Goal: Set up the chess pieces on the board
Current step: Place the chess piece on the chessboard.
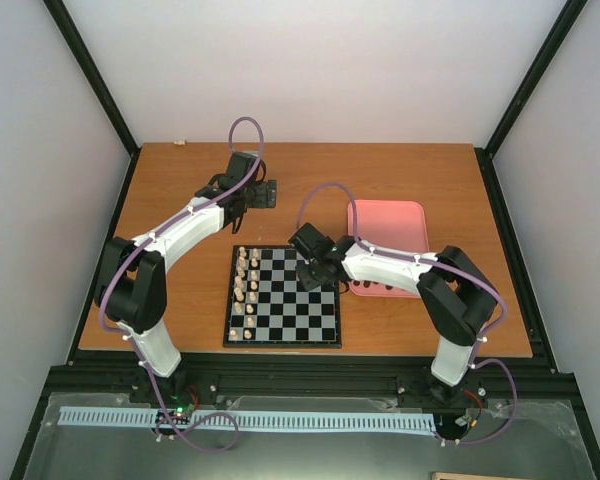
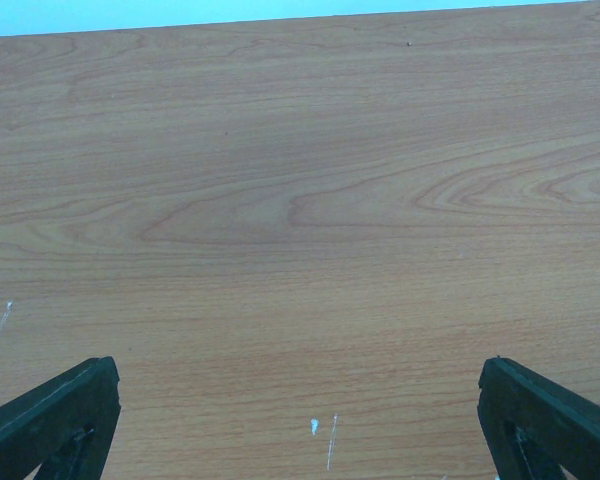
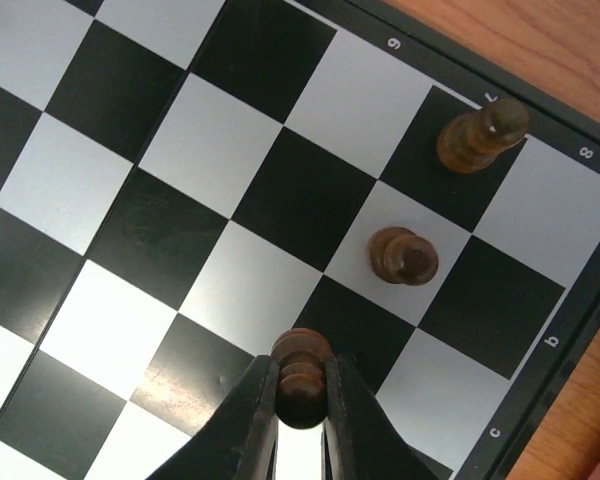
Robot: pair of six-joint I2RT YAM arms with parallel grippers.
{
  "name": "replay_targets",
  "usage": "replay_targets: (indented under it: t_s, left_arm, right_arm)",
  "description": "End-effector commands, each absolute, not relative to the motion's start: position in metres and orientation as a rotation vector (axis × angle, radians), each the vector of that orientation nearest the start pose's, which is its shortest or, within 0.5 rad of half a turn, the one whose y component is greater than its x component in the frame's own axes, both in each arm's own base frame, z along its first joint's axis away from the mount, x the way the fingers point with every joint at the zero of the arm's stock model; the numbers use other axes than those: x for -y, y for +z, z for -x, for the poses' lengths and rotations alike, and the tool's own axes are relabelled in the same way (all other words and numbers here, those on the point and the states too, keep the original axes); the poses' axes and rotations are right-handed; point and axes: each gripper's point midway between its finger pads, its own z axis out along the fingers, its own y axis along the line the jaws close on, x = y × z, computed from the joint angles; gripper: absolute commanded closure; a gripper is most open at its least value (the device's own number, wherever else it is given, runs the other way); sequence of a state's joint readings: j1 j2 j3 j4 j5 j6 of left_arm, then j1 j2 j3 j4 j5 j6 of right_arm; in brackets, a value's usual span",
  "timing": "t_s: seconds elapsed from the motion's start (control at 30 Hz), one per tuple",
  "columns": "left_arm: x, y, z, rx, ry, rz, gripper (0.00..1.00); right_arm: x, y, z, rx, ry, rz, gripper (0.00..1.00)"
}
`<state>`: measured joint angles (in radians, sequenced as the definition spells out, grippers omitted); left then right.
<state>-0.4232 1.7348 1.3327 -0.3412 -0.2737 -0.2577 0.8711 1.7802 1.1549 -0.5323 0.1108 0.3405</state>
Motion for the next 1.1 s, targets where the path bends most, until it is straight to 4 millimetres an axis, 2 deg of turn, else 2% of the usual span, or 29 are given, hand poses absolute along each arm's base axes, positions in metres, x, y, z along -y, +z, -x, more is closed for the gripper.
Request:
replay_targets:
  t_s: [0.0, 1.07]
  left_arm:
    - [0.158, 0.175, -0.472, -2.271, -0.037, -0.034, 0.0]
    - [0.157, 0.173, -0.473, -2.276, -0.028, -0.034, 0.0]
  right_arm:
    - [-0.302, 0.056, -0.286, -2.63, 0.215, 0.671, 0.89]
    - [-0.294, 0.037, -0.292, -2.672, 0.187, 0.666, 0.89]
